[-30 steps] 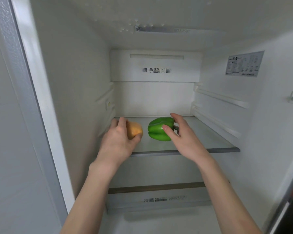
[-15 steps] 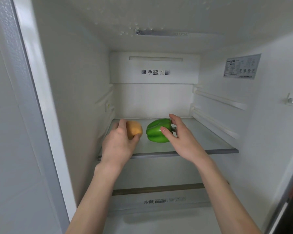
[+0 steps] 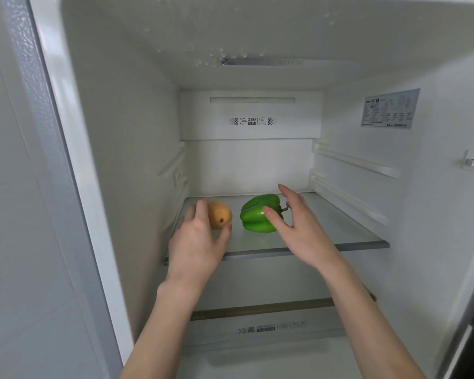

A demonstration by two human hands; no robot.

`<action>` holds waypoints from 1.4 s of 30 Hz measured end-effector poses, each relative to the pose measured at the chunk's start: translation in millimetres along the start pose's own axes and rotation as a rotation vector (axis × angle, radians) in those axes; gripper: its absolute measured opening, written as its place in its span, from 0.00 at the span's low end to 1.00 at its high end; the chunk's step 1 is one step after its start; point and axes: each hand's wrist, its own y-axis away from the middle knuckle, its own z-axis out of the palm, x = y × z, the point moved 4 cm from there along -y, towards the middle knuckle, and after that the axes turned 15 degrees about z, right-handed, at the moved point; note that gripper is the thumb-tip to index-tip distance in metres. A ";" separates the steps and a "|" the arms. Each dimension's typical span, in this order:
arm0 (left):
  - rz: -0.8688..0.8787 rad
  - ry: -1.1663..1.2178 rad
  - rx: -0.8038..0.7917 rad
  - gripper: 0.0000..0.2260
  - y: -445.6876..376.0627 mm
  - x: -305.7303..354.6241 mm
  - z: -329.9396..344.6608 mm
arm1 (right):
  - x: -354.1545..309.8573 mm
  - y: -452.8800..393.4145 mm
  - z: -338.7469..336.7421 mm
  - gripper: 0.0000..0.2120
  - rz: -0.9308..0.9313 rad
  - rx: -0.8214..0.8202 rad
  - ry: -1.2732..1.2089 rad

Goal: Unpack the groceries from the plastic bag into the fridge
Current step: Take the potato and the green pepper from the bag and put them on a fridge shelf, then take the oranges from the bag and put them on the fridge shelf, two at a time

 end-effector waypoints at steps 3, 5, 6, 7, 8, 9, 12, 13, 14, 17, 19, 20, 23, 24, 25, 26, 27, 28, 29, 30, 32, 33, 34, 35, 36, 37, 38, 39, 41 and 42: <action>0.029 0.014 0.001 0.24 5.7 3.4 -2.3 | -1.2 11.7 -6.2 0.34 -0.034 0.050 0.043; 0.052 0.006 -0.006 0.24 10.0 7.4 -4.4 | -0.9 20.6 -10.4 0.34 -0.061 0.098 0.115; 0.064 -0.003 0.001 0.24 12.7 10.0 -6.0 | 0.2 25.2 -12.5 0.34 -0.075 0.126 0.166; 0.075 -0.010 0.012 0.23 15.5 12.6 -7.8 | 1.7 30.1 -14.7 0.33 -0.093 0.159 0.222; 0.083 -0.017 0.024 0.22 18.6 15.5 -10.1 | 3.4 35.4 -17.1 0.33 -0.117 0.194 0.276; 0.089 -0.024 0.032 0.21 22.2 18.2 -12.0 | 5.0 41.1 -19.5 0.32 -0.145 0.226 0.319; 0.102 -0.083 0.052 0.20 36.2 27.1 -16.6 | 13.2 59.0 -25.3 0.29 -0.214 0.291 0.381; 0.101 -0.104 0.052 0.20 42.3 30.5 -17.8 | 16.7 64.8 -26.6 0.29 -0.228 0.300 0.386; 0.097 -0.119 0.045 0.21 49.3 34.8 -19.2 | 19.6 70.8 -27.9 0.29 -0.234 0.303 0.389; 0.085 -0.162 0.037 0.22 73.3 49.5 -25.8 | 26.6 87.3 -26.9 0.29 -0.229 0.272 0.409; 0.071 -0.214 0.024 0.23 90.8 60.4 -31.8 | 32.6 97.8 -24.8 0.29 -0.240 0.246 0.402; 0.064 -0.252 0.023 0.23 99.6 66.3 -34.9 | 35.4 102.4 -24.5 0.29 -0.252 0.238 0.391; 0.032 -0.348 0.016 0.22 130.9 82.8 -48.9 | 36.5 119.0 -21.2 0.29 -0.284 0.210 0.324; 0.016 -0.374 0.009 0.22 142.4 87.2 -54.8 | 34.4 125.8 -18.4 0.29 -0.297 0.195 0.296; -0.008 -0.404 -0.001 0.22 154.4 90.1 -61.6 | 31.7 133.4 -14.1 0.28 -0.315 0.174 0.269; -0.043 -0.434 -0.012 0.22 166.8 92.0 -69.4 | 28.2 141.9 -8.9 0.28 -0.334 0.147 0.246; -0.083 -0.463 -0.020 0.23 179.3 93.6 -78.2 | 24.2 151.0 -3.4 0.28 -0.352 0.118 0.227; -0.122 -0.491 -0.021 0.23 192.1 95.7 -88.3 | 20.3 160.7 2.4 0.28 -0.370 0.089 0.211; -0.156 -0.522 -0.019 0.23 204.6 98.4 -99.1 | 16.3 170.8 8.3 0.28 -0.391 0.061 0.196; -0.185 -0.552 -0.016 0.24 216.6 101.7 -109.6 | 11.6 181.6 14.0 0.28 -0.410 0.034 0.178; -0.236 -0.603 -0.012 0.24 239.5 109.5 -130.6 | -0.2 204.4 24.1 0.27 -0.445 -0.025 0.139; -0.258 -0.627 -0.006 0.24 250.3 113.8 -141.1 | -7.1 216.2 28.5 0.27 -0.468 -0.051 0.121; -0.283 -0.651 0.005 0.23 261.2 118.1 -152.2 | -14.5 228.3 32.6 0.27 -0.495 -0.074 0.102; -0.309 -0.676 0.021 0.23 272.8 122.7 -164.3 | -22.8 241.0 35.8 0.27 -0.524 -0.093 0.078; -0.333 -0.704 0.037 0.23 285.0 127.6 -176.9 | -31.6 254.1 38.4 0.27 -0.556 -0.109 0.050; -0.351 -0.735 0.051 0.23 298.1 132.9 -189.9 | -40.0 267.6 40.3 0.27 -0.590 -0.123 0.021; -0.369 -0.762 0.064 0.23 312.3 138.6 -203.5 | -48.3 281.6 41.6 0.27 -0.625 -0.138 -0.006; -0.388 -0.786 0.079 0.23 327.6 144.3 -217.5 | -56.4 295.9 42.6 0.26 -0.661 -0.153 -0.029; -0.431 -0.829 0.110 0.23 361.4 155.8 -245.0 | -71.4 325.3 45.8 0.26 -0.732 -0.191 -0.059; -0.457 -0.849 0.122 0.22 379.6 162.4 -258.0 | -78.2 341.5 47.6 0.26 -0.762 -0.214 -0.071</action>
